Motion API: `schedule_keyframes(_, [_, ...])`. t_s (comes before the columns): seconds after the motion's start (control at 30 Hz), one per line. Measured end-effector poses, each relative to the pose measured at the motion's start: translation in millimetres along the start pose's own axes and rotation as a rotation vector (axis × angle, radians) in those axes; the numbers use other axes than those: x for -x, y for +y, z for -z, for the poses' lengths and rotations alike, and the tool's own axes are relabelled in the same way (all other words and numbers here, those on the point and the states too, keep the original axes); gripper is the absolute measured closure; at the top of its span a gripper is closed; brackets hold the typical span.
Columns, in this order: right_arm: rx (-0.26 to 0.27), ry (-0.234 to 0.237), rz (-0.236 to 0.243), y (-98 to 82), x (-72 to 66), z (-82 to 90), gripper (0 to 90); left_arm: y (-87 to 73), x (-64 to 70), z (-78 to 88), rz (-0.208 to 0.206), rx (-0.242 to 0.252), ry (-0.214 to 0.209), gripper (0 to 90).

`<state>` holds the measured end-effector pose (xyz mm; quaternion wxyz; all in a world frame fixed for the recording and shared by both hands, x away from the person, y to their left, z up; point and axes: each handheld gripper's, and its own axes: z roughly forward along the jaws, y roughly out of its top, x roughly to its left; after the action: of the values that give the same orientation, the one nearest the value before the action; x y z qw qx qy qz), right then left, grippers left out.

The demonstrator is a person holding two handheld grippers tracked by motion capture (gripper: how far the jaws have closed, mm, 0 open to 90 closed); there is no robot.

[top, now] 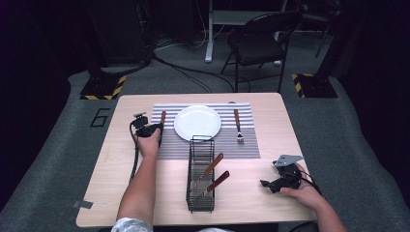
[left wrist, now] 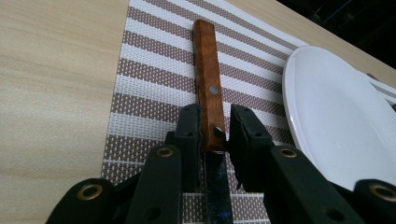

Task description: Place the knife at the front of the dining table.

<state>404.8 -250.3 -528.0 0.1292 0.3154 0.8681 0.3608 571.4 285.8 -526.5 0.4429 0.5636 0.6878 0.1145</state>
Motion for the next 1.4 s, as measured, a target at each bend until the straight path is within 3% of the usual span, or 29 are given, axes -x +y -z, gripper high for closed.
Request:
schedule_keyframes(0.2, [0.001,-0.001,0.002,0.0,0.2,-0.1,0.0,0.3,0.0,1.2,-0.04,-0.006,0.006,71.9])
schedule_keyframes(0.23, [0.001,0.0,0.0,0.0,0.0,0.0,0.0,0.1,1.3,1.4,-0.029,-0.001,0.011,71.4])
schedule_keyframes(0.27, [0.001,0.0,0.0,0.0,0.0,0.0,0.0,1.2,0.2,3.1,-0.056,-0.012,0.021,70.5])
schedule_keyframes(0.4, [0.0,0.0,0.0,0.0,-0.1,0.0,0.0,4.3,1.9,12.5,-0.084,-0.019,0.032,69.0])
schedule_keyframes(0.43, [0.001,-0.001,0.004,0.0,0.2,-0.1,0.0,6.7,4.6,19.3,-0.106,-0.019,0.029,68.8])
schedule_keyframes(0.5, [0.001,0.0,0.002,0.0,0.2,-0.1,0.0,7.6,6.7,22.3,-0.108,-0.016,0.032,68.5])
schedule_keyframes(0.67, [0.001,0.0,0.0,0.0,0.0,0.0,0.0,8.3,11.9,41.3,-0.159,0.008,-0.021,66.4])
schedule_keyframes(0.7, [0.001,0.0,0.0,0.0,0.0,0.0,0.0,6.6,13.9,43.8,-0.142,0.005,-0.027,65.4])
schedule_keyframes(0.83, [0.001,0.0,0.0,0.0,0.0,-0.1,0.0,1.8,16.5,52.4,-0.166,-0.007,-0.049,60.6])
schedule_keyframes(0.87, [0.001,0.001,0.002,0.0,0.2,-0.1,0.0,-1.6,18.5,57.4,-0.192,-0.001,-0.062,59.3])
schedule_keyframes(0.97, [0.003,0.003,0.01,0.2,0.8,-0.4,0.0,-3.7,21.3,62.2,-0.209,-0.016,-0.068,54.7])
schedule_keyframes(1.1, [0.003,0.003,0.01,0.2,0.9,-0.4,0.0,-8.8,30.4,72.5,-0.238,-0.016,-0.108,51.4])
schedule_keyframes(1.4, [0.002,0.004,0.01,0.2,0.8,-0.3,0.0,-17.4,59.6,106.6,-0.381,-0.016,-0.174,46.2])
